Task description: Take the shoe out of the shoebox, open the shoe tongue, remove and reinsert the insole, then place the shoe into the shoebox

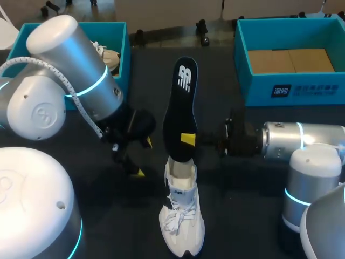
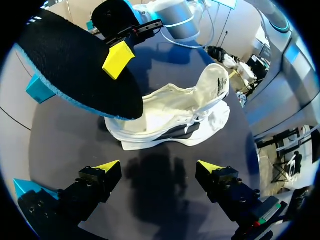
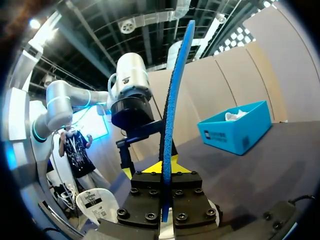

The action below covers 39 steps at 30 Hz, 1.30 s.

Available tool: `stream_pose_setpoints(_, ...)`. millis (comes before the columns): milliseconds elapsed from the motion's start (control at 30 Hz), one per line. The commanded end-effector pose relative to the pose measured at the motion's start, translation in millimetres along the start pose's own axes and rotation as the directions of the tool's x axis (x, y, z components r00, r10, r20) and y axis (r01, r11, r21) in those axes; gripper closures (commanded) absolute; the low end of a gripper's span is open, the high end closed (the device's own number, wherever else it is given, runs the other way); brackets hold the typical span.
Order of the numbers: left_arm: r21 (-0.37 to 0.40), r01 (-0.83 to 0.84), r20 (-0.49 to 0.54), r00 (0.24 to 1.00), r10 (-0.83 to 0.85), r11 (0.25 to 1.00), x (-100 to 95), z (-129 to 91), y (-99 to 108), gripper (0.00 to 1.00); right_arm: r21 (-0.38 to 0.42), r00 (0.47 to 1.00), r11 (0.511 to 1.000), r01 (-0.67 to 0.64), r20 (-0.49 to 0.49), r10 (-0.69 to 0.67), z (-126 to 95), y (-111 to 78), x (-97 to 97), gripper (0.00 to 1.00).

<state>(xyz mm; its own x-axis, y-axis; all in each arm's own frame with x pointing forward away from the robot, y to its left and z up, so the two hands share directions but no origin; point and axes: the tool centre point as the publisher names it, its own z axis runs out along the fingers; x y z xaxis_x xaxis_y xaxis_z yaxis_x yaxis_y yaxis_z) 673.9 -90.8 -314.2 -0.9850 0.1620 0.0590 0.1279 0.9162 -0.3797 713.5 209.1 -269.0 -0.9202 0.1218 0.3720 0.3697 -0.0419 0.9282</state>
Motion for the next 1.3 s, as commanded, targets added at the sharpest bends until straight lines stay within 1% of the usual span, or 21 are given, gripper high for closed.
stream_pose_setpoints(33,-0.004,0.009,-0.009,1.000,-0.009,1.000,-4.7,14,0,0.00,0.001,1.000,1.000,0.001,-0.002,-0.001,10,-4.4,-0.1,1.00)
stream_pose_setpoints(333,-0.010,-0.001,0.003,1.000,0.001,1.000,-1.9,21,-5,0.00,0.005,1.000,1.000,-0.010,-0.006,0.011,17,-8.1,4.7,1.00)
stream_pose_setpoints(400,-0.023,-0.001,-0.004,1.000,0.001,1.000,-1.8,22,-4,0.00,0.000,1.000,1.000,-0.013,-0.010,0.013,19,-8.3,6.9,1.00)
stream_pose_setpoints(600,-0.023,-0.001,-0.004,1.000,0.001,1.000,-1.8,22,-4,0.00,-0.001,0.999,0.999,-0.039,-0.010,0.039,23,-12.5,9.5,1.00)
stream_pose_setpoints(967,-0.023,-0.001,-0.004,1.000,0.001,1.000,-1.8,22,-4,0.00,-0.010,0.999,0.999,-0.051,0.008,0.051,15,-21.3,13.0,1.00)
stream_pose_setpoints(1200,-0.023,-0.001,-0.004,1.000,0.001,1.000,-1.8,22,-4,0.00,-0.035,0.999,0.999,-0.031,0.008,0.032,10,-30.6,14.8,1.00)
stream_pose_setpoints(1300,-0.023,-0.001,-0.004,1.000,0.001,1.000,-1.8,22,-4,0.00,-0.040,0.999,0.999,-0.029,0.011,0.030,7,-30.3,14.4,1.00)
